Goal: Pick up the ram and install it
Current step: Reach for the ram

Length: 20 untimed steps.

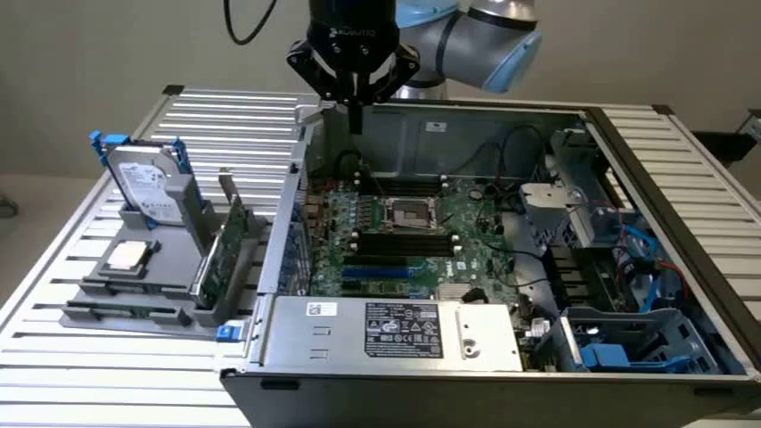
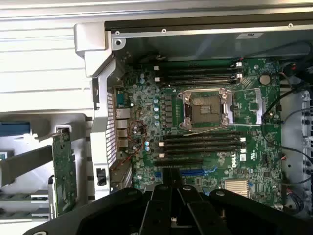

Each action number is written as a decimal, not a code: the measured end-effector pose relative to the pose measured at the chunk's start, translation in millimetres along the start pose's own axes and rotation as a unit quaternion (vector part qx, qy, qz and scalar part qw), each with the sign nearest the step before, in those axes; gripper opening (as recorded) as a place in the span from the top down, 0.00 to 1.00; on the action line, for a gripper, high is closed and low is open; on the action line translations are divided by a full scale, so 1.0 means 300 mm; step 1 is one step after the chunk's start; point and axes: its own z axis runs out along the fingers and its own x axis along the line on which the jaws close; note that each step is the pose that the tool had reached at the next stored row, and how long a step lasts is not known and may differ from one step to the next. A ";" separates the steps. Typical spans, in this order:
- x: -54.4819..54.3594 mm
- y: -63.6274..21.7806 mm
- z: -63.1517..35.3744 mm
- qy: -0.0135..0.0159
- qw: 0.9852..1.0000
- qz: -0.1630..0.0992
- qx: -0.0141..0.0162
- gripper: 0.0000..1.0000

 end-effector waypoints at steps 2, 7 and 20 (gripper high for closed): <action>0.000 0.000 0.000 0.000 1.000 0.000 0.000 0.89; 0.000 0.000 0.000 0.000 1.000 0.000 0.000 0.89; 0.115 -0.019 -0.003 0.000 1.000 0.000 0.000 0.89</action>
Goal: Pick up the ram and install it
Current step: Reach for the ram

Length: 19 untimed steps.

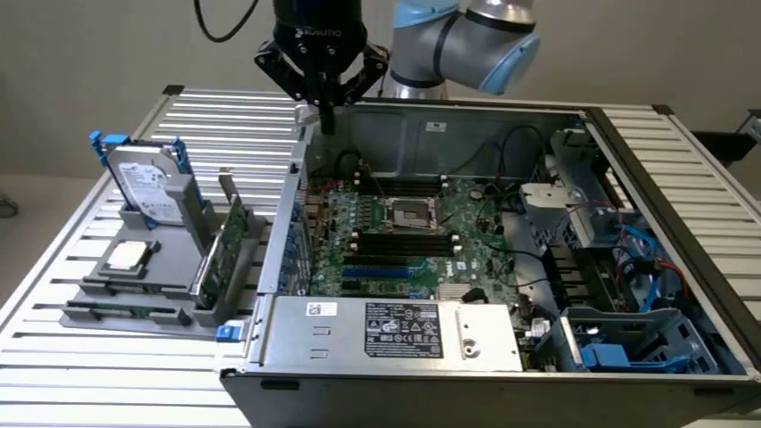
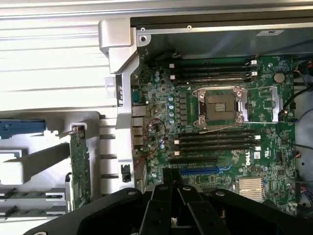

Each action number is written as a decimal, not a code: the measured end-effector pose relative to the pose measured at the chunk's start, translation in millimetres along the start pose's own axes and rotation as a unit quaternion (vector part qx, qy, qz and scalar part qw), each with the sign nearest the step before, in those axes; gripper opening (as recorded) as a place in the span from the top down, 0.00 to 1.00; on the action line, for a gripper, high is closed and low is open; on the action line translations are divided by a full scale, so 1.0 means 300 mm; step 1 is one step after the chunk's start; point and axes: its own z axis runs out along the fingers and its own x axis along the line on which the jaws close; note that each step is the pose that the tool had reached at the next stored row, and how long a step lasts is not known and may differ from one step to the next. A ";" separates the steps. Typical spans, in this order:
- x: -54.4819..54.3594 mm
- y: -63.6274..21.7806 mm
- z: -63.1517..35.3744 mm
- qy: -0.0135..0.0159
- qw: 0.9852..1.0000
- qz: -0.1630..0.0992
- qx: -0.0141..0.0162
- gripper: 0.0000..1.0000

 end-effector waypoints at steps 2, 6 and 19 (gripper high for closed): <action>0.029 -0.007 0.000 0.000 1.000 0.000 0.000 0.89; 0.087 -0.021 0.003 0.001 1.000 0.000 0.000 0.89; 0.217 -0.064 0.017 0.004 1.000 0.000 0.005 0.89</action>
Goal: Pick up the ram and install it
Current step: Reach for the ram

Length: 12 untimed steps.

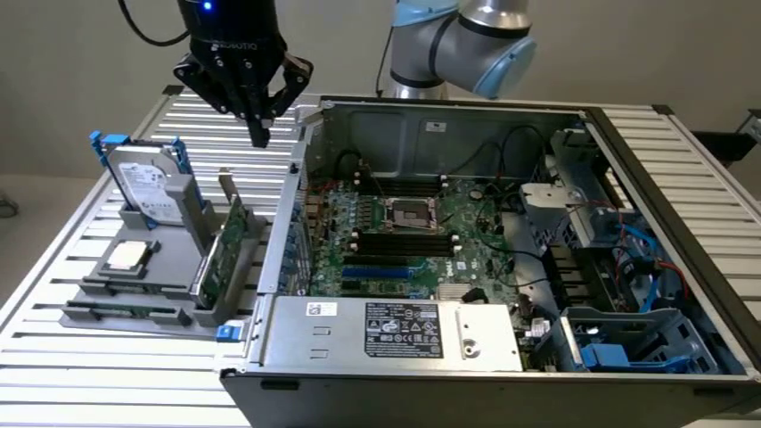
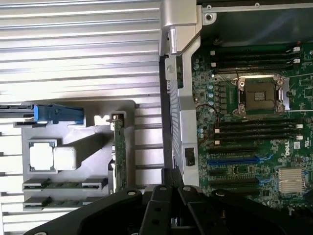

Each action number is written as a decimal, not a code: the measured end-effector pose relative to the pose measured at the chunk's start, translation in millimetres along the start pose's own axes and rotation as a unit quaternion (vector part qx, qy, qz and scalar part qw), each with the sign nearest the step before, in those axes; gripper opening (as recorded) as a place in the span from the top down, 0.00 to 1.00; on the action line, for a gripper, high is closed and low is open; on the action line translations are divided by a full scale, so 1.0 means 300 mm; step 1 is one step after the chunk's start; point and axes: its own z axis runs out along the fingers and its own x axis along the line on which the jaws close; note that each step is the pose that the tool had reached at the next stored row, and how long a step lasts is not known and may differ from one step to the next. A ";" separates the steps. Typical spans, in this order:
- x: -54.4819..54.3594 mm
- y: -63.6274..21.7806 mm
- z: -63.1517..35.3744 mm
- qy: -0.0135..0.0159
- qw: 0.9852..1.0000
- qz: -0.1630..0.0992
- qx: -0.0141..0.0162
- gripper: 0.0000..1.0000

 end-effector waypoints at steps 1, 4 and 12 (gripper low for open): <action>0.011 -0.003 0.000 0.000 1.000 0.000 0.001 0.89; 0.047 -0.012 0.002 0.000 1.000 0.000 0.002 0.89; 0.139 -0.035 0.005 -0.001 1.000 0.000 0.007 0.89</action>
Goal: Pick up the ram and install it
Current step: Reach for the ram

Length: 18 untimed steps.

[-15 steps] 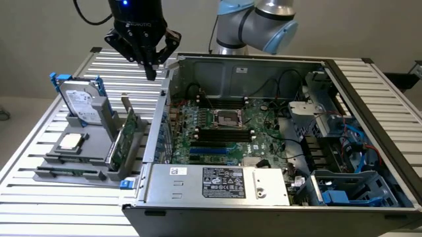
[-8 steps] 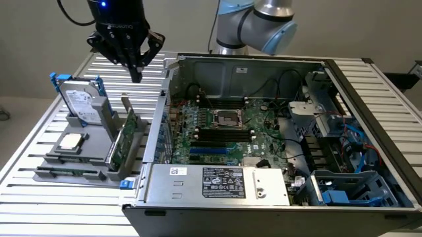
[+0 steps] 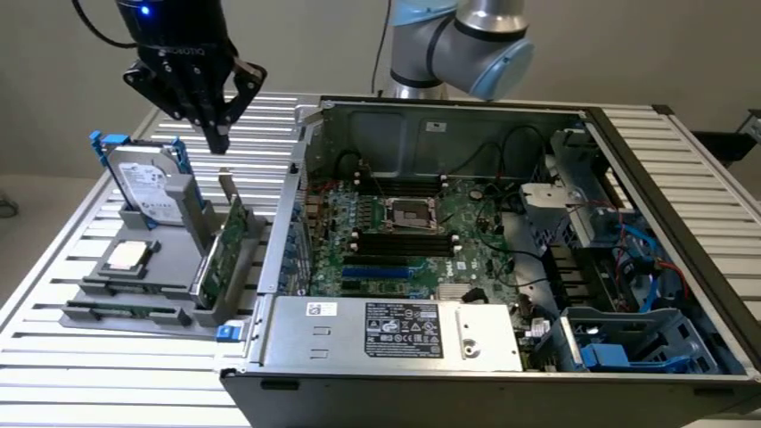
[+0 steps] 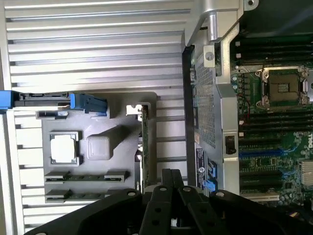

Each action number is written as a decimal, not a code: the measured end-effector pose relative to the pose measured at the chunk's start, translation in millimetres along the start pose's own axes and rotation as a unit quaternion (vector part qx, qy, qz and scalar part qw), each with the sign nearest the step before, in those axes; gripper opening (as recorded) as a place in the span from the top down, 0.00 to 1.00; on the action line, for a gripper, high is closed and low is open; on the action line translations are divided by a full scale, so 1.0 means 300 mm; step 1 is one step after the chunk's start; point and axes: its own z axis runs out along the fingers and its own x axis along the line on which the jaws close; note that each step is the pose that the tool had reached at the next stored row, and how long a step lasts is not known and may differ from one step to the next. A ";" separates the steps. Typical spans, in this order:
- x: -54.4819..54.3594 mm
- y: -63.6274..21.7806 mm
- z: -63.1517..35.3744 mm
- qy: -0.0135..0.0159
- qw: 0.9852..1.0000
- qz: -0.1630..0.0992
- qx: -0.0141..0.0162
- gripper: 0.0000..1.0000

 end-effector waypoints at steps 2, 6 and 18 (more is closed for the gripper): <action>0.022 -0.006 0.001 0.000 1.000 0.000 0.001 0.89; 0.068 -0.020 0.005 0.000 1.000 0.000 0.003 0.89; 0.186 -0.071 0.020 0.001 1.000 0.000 0.006 0.89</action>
